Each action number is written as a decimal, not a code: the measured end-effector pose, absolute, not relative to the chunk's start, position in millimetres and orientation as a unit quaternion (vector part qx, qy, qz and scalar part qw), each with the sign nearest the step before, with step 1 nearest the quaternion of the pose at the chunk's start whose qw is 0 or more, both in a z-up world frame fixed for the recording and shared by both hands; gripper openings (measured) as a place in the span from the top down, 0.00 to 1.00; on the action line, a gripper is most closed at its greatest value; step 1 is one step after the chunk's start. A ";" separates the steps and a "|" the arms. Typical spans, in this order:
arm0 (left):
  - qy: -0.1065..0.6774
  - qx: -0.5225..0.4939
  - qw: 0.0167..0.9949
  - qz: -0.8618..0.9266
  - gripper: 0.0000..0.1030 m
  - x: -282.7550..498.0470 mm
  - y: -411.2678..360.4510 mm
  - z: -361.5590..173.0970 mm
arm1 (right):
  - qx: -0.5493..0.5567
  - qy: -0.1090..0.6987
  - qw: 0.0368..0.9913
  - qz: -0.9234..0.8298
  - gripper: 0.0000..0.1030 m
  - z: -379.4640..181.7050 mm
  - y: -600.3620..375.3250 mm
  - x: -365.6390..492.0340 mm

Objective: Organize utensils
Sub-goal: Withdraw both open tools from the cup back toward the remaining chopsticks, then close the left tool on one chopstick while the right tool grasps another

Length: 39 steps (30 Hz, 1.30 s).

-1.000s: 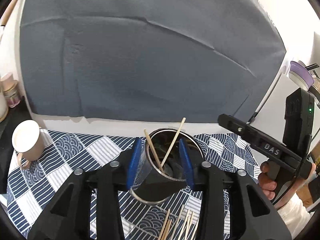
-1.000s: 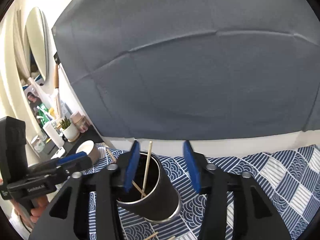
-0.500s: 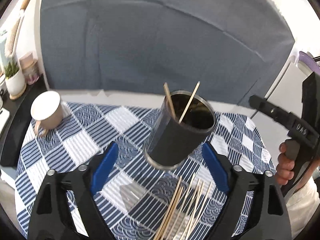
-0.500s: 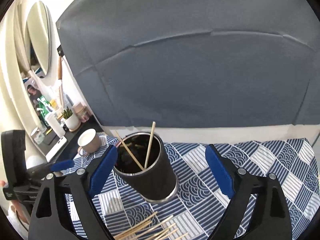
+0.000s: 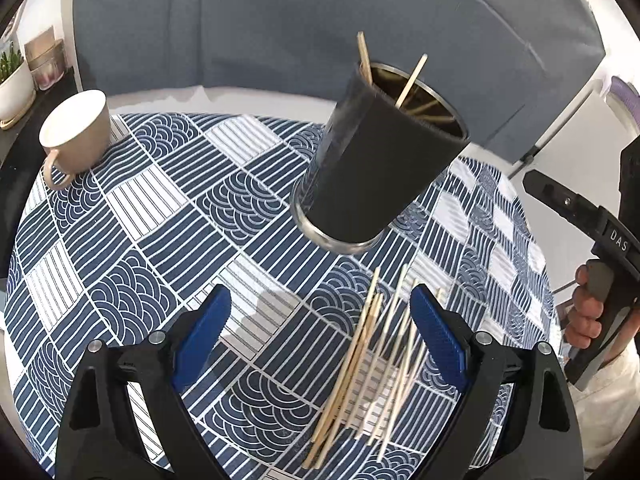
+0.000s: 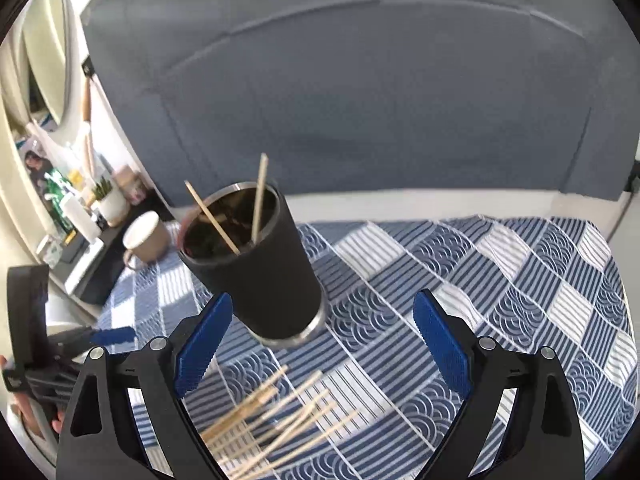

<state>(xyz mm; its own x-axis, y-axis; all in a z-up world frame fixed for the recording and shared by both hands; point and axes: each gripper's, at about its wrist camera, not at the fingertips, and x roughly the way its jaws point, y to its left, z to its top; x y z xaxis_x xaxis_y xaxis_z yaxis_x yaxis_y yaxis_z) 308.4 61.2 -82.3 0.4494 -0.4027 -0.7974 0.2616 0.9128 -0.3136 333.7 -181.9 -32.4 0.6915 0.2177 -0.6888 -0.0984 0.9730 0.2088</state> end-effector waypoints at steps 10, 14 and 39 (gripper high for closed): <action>0.517 -0.022 0.822 -0.237 0.14 322.7 40.6 -113.2 | 0.094 0.438 0.893 0.044 0.15 -74.9 -191.7 323.3; 0.529 -0.010 0.810 -0.252 0.13 331.1 28.9 -125.9 | 0.086 0.457 0.885 0.027 0.15 -88.2 -192.4 318.5; 0.540 0.139 0.786 -0.266 0.13 347.9 -29.9 -173.6 | 0.067 0.552 0.830 -0.056 0.15 -171.2 -173.1 290.7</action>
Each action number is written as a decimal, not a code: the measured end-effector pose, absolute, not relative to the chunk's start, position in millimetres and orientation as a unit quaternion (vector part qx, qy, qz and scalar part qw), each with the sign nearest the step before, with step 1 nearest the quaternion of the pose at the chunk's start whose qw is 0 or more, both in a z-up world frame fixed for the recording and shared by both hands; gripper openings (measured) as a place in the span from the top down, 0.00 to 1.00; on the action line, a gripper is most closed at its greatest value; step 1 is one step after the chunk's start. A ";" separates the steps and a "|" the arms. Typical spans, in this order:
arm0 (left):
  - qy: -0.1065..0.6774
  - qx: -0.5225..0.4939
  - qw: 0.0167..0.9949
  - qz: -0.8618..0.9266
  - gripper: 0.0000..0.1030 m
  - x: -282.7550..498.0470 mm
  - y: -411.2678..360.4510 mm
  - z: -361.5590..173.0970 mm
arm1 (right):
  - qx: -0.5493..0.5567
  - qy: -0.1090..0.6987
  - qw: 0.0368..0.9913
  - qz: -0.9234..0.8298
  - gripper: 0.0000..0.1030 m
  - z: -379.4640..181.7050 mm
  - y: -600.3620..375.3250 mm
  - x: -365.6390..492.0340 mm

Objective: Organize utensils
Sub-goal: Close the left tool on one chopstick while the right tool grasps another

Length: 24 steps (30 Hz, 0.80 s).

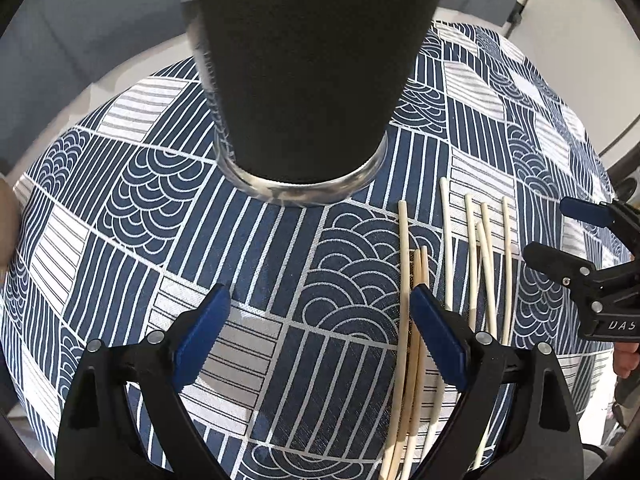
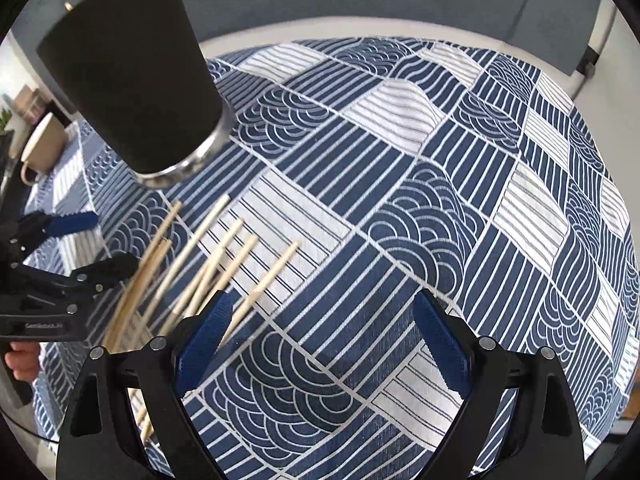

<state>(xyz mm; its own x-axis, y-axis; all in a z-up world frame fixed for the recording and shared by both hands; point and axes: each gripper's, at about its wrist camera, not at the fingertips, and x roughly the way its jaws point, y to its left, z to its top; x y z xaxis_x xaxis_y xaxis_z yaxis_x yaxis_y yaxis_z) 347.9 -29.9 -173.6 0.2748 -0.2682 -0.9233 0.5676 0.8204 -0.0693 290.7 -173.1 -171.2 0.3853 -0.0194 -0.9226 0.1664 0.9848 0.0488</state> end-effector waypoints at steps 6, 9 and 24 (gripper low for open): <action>0.536 0.165 0.786 -0.261 0.10 346.8 -38.5 -177.0 | 0.069 0.570 0.816 -0.067 0.15 -182.5 -169.7 291.7; 0.537 0.172 0.788 -0.246 0.05 347.7 -44.9 -181.2 | 0.101 0.575 0.809 -0.077 0.15 -185.6 -173.3 291.8; 0.532 0.155 0.799 -0.234 0.29 349.1 -23.8 -172.1 | 0.111 0.604 0.779 -0.127 0.45 -176.3 -159.6 293.8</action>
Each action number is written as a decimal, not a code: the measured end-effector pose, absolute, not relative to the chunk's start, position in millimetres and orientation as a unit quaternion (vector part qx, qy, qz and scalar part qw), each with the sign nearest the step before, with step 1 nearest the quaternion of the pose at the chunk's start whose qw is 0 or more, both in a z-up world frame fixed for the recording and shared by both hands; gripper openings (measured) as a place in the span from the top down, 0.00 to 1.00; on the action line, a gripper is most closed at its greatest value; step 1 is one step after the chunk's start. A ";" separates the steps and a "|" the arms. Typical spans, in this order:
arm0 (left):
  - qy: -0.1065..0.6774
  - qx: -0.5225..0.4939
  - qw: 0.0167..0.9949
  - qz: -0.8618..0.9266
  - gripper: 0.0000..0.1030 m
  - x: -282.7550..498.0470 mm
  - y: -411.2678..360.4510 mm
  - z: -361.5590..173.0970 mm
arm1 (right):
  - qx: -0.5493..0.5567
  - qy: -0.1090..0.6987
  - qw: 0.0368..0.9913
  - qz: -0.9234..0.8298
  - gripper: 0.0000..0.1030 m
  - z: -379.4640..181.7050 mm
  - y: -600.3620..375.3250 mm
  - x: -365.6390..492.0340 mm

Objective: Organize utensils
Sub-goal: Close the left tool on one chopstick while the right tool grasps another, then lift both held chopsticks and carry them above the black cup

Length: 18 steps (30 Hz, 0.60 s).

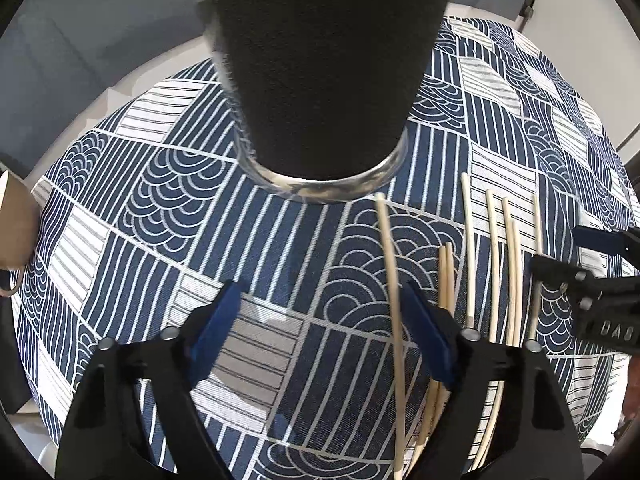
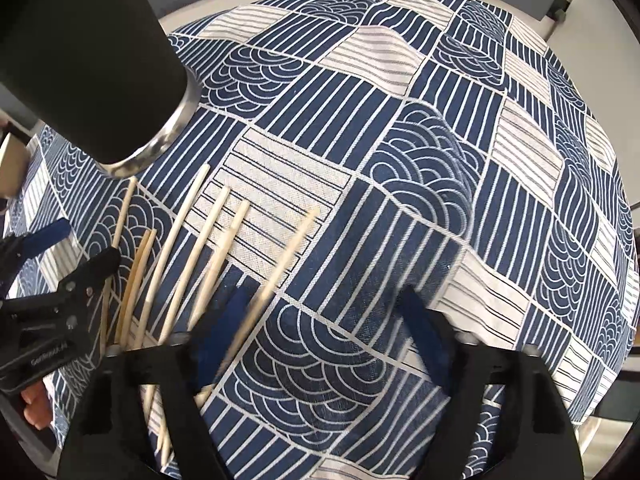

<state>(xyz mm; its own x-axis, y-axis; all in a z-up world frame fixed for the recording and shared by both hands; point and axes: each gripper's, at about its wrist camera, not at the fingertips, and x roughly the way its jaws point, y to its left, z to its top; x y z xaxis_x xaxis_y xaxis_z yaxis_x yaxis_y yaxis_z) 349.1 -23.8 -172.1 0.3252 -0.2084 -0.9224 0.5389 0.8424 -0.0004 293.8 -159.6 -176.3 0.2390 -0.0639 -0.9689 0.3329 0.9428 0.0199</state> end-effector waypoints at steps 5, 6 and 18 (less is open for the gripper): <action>0.536 0.138 0.805 -0.215 0.62 352.9 -7.3 -166.3 | 0.103 0.602 0.783 -0.118 0.93 -167.6 -167.2 289.9; 0.538 0.135 0.804 -0.213 0.71 351.4 -3.9 -165.2 | 0.106 0.603 0.782 -0.117 0.95 -166.6 -172.6 288.4; 0.573 0.097 0.794 -0.181 0.95 333.7 25.8 -163.9 | 0.176 0.607 0.772 -0.068 1.00 -165.9 -222.6 268.6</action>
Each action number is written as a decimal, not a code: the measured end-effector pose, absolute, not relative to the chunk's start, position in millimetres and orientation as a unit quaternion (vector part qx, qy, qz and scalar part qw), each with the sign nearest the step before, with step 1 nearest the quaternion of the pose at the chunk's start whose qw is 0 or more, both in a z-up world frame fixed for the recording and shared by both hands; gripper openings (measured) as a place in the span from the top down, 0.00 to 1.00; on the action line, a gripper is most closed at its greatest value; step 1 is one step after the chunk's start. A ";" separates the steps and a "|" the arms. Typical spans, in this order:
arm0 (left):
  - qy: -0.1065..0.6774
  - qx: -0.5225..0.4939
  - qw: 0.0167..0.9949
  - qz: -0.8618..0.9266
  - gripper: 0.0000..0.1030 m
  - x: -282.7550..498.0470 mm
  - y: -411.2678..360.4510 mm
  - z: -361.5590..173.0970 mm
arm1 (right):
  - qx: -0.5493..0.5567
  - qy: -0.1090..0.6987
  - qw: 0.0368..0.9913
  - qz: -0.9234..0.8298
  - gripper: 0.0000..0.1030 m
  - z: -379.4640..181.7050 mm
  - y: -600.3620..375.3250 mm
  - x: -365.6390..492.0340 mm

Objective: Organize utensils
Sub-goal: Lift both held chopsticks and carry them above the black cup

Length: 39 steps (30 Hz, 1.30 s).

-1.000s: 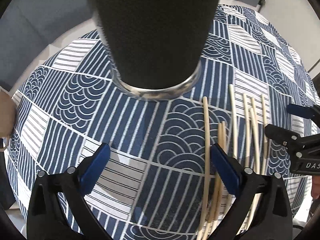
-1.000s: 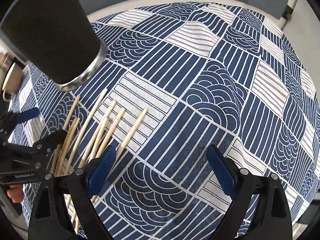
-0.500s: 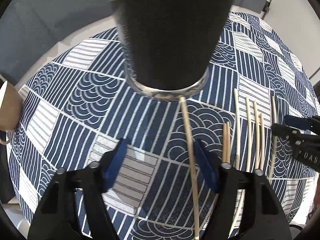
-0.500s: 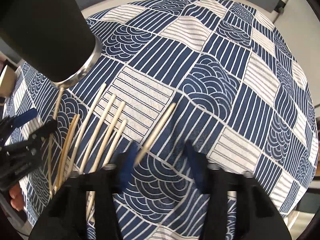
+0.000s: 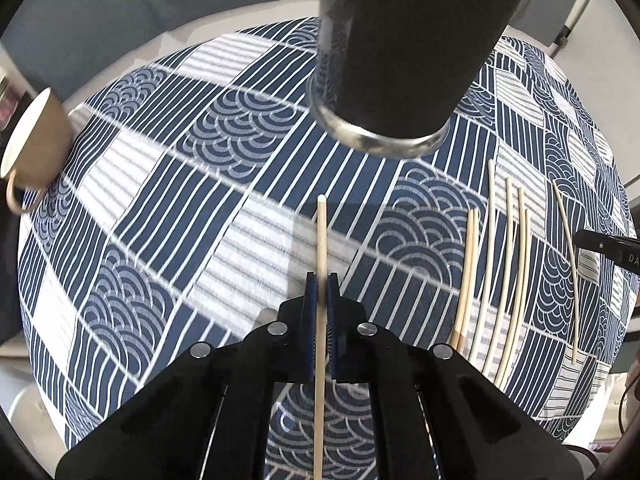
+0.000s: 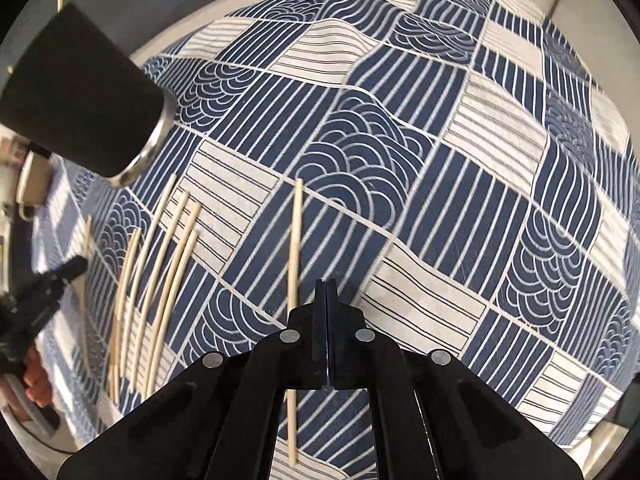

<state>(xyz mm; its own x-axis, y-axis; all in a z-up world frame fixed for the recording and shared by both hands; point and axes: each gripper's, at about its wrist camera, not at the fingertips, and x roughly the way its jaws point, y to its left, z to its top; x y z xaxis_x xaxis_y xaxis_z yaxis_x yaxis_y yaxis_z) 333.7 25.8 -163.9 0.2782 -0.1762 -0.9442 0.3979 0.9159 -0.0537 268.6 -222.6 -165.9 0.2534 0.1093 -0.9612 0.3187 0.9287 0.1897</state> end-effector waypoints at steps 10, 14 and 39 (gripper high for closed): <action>0.594 0.076 0.788 -0.143 0.95 310.0 50.0 -162.6 | 0.194 0.606 0.771 -0.012 0.95 -160.5 -216.5 272.6; 0.600 0.067 0.787 -0.130 0.95 300.8 58.6 -161.2 | 0.157 0.615 0.773 -0.021 0.85 -174.5 -213.2 280.2; 0.562 0.021 0.826 -0.042 0.95 279.4 91.6 -94.0 | 0.078 0.535 0.841 0.016 0.95 -83.5 -224.7 295.4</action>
